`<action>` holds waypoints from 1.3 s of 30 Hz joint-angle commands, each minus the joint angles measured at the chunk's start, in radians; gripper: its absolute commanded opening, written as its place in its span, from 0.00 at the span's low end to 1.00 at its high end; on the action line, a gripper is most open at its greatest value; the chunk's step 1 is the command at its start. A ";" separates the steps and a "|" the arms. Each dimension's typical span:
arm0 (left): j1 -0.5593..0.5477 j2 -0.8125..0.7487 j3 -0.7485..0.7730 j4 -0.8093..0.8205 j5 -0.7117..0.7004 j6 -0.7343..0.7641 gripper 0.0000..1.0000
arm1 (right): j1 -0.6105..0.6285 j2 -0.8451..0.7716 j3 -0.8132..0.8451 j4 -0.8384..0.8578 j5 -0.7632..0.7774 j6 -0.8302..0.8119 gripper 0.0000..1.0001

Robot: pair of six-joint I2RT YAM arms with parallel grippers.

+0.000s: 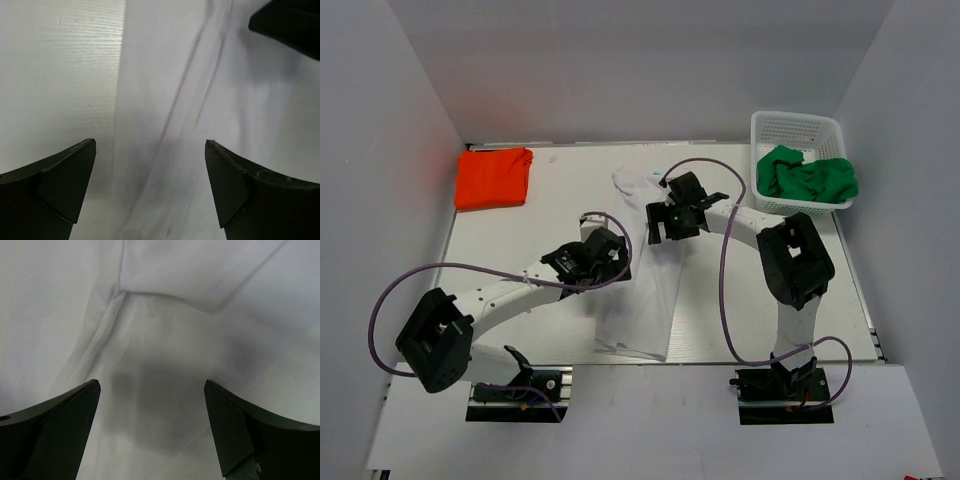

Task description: Fold and stack the t-shirts

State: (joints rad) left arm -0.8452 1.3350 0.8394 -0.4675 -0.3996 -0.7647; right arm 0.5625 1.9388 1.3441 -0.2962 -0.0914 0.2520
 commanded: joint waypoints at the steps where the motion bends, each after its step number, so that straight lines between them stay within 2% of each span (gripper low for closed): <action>1: 0.076 -0.007 -0.020 0.104 0.114 0.087 1.00 | -0.001 0.008 0.004 0.092 -0.045 0.035 0.90; 4: 0.107 -0.007 -0.040 0.138 0.194 0.142 1.00 | -0.012 0.078 0.044 0.108 -0.062 0.058 0.90; 9: 0.143 -0.016 -0.051 0.072 0.294 0.157 1.00 | -0.045 0.181 0.156 0.108 0.004 0.079 0.90; 13: 0.143 -0.066 -0.109 0.081 0.396 0.148 1.00 | -0.081 0.282 0.288 0.109 -0.052 0.034 0.90; 15: 0.143 -0.095 -0.155 0.081 0.418 0.137 1.00 | -0.082 0.292 0.351 0.100 -0.124 0.010 0.90; 17: 0.143 -0.105 -0.198 0.081 0.446 0.122 1.00 | -0.076 0.234 0.346 0.104 -0.133 -0.016 0.90; 20: 0.123 -0.132 -0.249 0.081 0.487 0.097 1.00 | -0.067 0.068 0.232 0.230 -0.165 -0.017 0.90; 21: 0.123 -0.144 -0.284 0.110 0.513 0.097 1.00 | -0.064 0.036 0.113 0.255 -0.189 -0.011 0.90; 24: 0.123 -0.168 -0.325 0.121 0.557 0.078 1.00 | -0.056 -0.136 -0.090 0.370 -0.225 0.035 0.90; 28: 0.123 -0.230 -0.378 0.142 0.597 0.068 0.88 | -0.038 -0.354 -0.383 0.494 -0.264 0.127 0.90; 30: 0.123 -0.255 -0.416 0.183 0.631 0.068 0.84 | -0.024 -0.440 -0.498 0.502 -0.239 0.182 0.90; 31: 0.123 -0.255 -0.427 0.202 0.648 0.068 0.78 | -0.023 -0.458 -0.517 0.500 -0.225 0.188 0.90; 34: 0.113 -0.217 -0.436 0.233 0.691 0.068 0.70 | -0.013 -0.518 -0.537 0.355 -0.144 0.210 0.90; 35: 0.113 -0.202 -0.436 0.233 0.691 0.077 0.68 | -0.012 -0.553 -0.548 0.306 -0.142 0.222 0.90; 36: 0.113 -0.186 -0.427 0.233 0.691 0.077 0.68 | -0.003 -0.564 -0.609 0.304 -0.149 0.240 0.90; 39: 0.113 -0.122 -0.416 0.265 0.705 0.090 0.59 | 0.016 -0.609 -0.689 0.298 -0.203 0.292 0.90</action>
State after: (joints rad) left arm -0.7265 1.1610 0.4152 -0.2295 0.2722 -0.6952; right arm 0.5564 1.3773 0.7113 0.0502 -0.2722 0.4732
